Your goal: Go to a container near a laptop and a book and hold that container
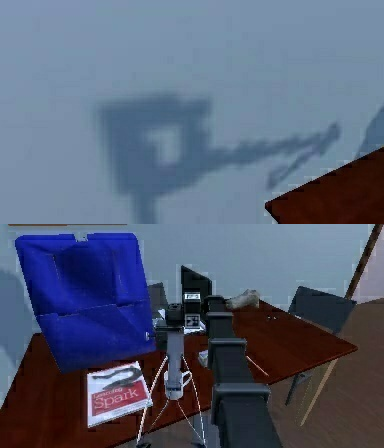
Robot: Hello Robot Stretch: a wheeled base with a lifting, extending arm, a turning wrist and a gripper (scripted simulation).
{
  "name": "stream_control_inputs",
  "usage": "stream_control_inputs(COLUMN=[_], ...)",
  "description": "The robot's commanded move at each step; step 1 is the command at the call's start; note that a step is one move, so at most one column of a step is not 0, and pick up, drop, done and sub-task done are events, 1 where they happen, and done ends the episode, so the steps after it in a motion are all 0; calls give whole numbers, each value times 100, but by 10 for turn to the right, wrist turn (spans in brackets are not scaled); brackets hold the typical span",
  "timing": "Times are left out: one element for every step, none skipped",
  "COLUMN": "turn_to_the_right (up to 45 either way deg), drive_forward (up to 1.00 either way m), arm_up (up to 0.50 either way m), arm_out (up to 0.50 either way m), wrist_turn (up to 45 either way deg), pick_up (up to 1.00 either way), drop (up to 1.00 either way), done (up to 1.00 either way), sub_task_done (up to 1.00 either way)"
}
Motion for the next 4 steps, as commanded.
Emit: stream_control_inputs(turn_to_the_right=[0,0,0,0], drive_forward=[0,0,0,0], arm_up=[0,0,0,0], arm_out=[0,0,0,0], wrist_turn=[450,450,450,270], pick_up=[0,0,0,0], drop=[0,0,0,0], done=[0,0,0,0], sub_task_done=[0,0,0,0])
